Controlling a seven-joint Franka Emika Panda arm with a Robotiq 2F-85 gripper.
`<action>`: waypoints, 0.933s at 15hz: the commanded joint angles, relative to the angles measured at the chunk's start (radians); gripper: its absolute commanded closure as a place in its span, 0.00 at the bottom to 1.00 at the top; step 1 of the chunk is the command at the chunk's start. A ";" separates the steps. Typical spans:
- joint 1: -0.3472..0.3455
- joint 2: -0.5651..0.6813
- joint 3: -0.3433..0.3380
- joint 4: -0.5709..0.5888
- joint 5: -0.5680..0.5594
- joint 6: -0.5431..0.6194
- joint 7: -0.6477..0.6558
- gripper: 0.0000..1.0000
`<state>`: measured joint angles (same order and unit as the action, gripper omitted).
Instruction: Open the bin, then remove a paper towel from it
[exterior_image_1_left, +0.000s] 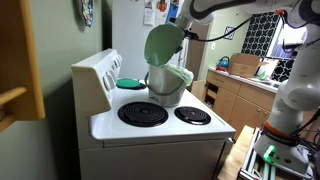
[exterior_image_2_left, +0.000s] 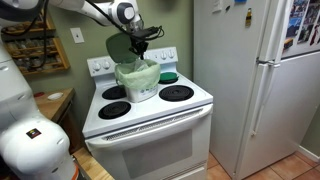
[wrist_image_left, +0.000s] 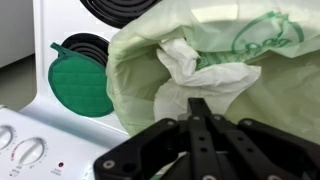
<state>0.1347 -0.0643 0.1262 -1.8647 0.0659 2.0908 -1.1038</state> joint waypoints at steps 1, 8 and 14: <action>0.003 -0.007 -0.007 -0.027 0.022 0.002 -0.018 0.74; -0.003 0.037 -0.008 -0.044 0.025 0.013 -0.016 0.23; -0.010 0.063 -0.007 -0.042 0.034 0.008 -0.020 0.53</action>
<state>0.1314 0.0006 0.1222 -1.8926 0.0773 2.0923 -1.1035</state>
